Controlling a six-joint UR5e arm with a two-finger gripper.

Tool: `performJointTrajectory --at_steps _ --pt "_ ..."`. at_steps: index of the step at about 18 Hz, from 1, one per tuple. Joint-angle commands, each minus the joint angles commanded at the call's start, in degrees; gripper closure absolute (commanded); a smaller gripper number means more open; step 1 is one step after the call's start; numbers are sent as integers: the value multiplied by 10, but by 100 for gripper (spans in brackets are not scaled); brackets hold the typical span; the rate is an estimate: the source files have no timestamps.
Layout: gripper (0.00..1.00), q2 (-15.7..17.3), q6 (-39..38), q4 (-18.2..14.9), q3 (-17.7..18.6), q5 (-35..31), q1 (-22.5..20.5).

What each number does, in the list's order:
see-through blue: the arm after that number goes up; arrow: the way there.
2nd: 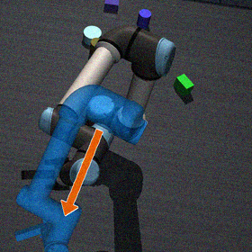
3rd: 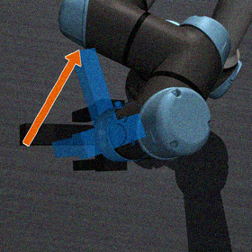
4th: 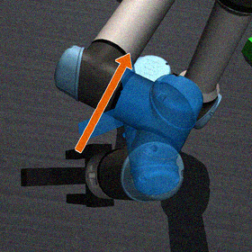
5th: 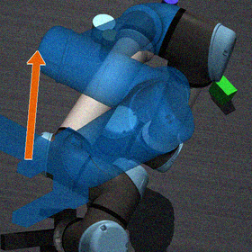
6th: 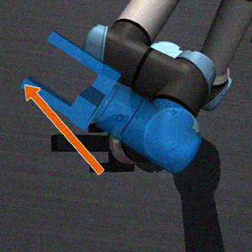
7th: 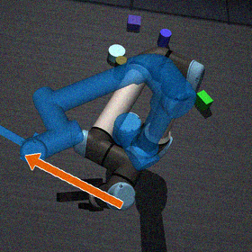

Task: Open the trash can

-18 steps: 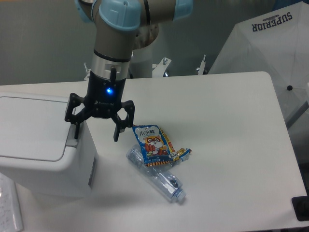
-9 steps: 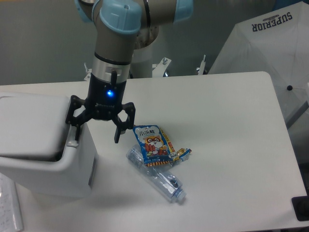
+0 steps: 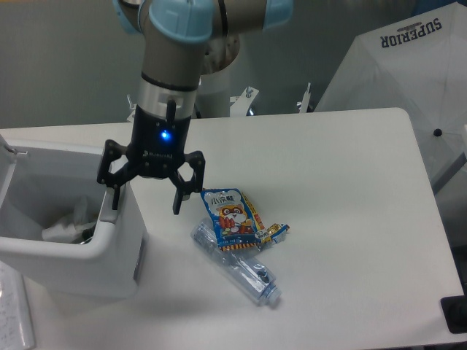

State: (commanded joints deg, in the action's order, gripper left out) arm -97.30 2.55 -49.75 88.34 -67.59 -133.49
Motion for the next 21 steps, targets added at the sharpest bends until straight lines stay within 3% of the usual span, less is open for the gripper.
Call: performJointTrajectory --at_steps 2,6,9,13,17,21 --pt "0 5 4 -1 -11 -15 -29" --pt "0 8 27 -8 -12 -105 -71" --pt "0 9 121 -22 8 -118 -84" --pt "0 14 236 -65 9 -173 -117" --pt "0 33 413 -148 10 -174 -161" --pt "0 44 461 -161 11 -180 -184"
